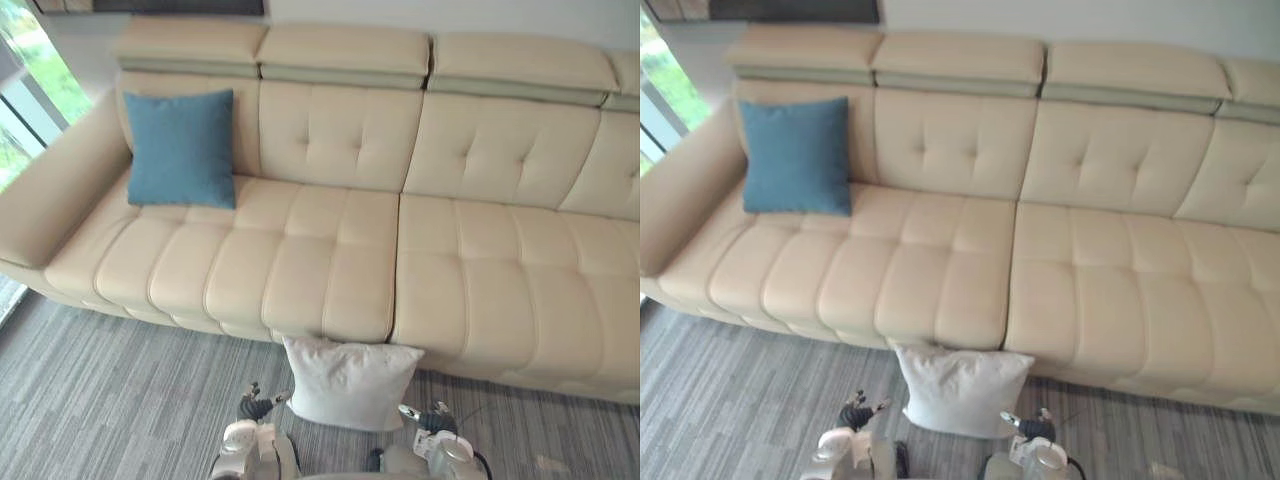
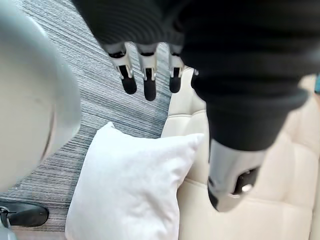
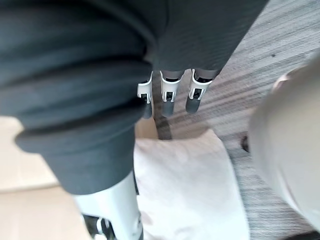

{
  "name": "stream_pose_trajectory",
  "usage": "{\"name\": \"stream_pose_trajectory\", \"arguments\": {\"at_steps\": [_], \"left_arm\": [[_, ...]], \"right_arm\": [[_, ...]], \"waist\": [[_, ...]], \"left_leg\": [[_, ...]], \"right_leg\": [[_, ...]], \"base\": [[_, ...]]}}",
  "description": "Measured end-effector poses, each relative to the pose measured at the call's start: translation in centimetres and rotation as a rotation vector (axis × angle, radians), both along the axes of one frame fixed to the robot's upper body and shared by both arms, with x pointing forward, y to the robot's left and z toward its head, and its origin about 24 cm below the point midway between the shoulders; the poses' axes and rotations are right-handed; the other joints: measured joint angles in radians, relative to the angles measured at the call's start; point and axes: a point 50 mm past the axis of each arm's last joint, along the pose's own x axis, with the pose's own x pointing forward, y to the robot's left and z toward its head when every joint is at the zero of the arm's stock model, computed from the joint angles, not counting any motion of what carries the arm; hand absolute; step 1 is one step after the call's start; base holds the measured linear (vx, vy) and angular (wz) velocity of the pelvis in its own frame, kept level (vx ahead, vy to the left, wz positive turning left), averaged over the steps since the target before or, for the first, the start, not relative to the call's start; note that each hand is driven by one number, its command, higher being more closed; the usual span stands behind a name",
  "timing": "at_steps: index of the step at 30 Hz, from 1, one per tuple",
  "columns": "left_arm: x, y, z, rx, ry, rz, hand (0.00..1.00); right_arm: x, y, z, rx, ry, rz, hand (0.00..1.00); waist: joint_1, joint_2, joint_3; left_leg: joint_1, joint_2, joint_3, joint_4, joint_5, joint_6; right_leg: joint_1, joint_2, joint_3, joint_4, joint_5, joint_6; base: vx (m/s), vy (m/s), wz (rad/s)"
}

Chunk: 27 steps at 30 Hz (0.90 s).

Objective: Pick up cushions and gather them together orderly.

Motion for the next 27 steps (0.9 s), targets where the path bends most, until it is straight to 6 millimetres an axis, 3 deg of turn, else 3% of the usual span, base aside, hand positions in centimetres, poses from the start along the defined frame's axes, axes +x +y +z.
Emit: {"name": "stream_pose_trajectory", "arguments": {"at_steps": [3,11,15,21,27], "left_arm": [[-0.2,0.5,-0.1,0.014,0.007,-0.001,0.00],[-1.5,0.5,-0.7,0.014,0.054,-0.006,0.00],[-1.3,0.6,-0.7,0.019,0.053,0.014,0.00],[3.5,1.7,1.8,0.021,-0.100,0.113,0.00],[9.1,4.0,6.3,0.051,-0.318,0.181,0.00]], "right_arm": [[0.3,0.5,0.1,0.012,-0.008,0.004,0.00],[-1.2,0.3,-0.6,0.007,0.042,-0.006,0.00],[-0.5,-0.2,-0.3,-0.006,0.027,-0.013,0.00],[5.0,-2.3,2.4,-0.063,-0.122,-0.056,0.00],[10.0,-4.1,6.9,-0.124,-0.343,-0.116,0.00]], "waist": [[0.007,-0.006,-0.006],[0.006,-0.002,-0.058],[0.006,0.002,-0.051],[0.009,-0.008,0.066],[0.006,-0.008,0.163]], "left_leg": [[0.017,-0.003,0.017,-0.017,0.000,0.001],[0.077,-0.010,0.058,-0.129,0.047,0.006],[0.048,-0.004,0.070,-0.125,0.052,0.007],[-0.233,0.013,0.066,0.077,0.035,0.020],[-0.485,0.036,0.040,0.271,-0.007,0.021]], "right_leg": [[-0.002,0.000,0.031,-0.008,0.008,0.013],[-0.001,0.009,0.071,-0.051,0.047,0.012],[-0.040,0.015,0.082,-0.035,0.052,0.012],[-0.344,0.008,0.114,0.206,0.020,-0.006],[-0.602,0.010,0.136,0.403,-0.019,-0.018]], "base": [[-0.03,0.054,-0.17],[-0.03,-0.019,-0.16],[-0.05,-0.015,-0.11],[-0.17,-0.021,-0.06],[-0.24,-0.034,-0.05]]}}
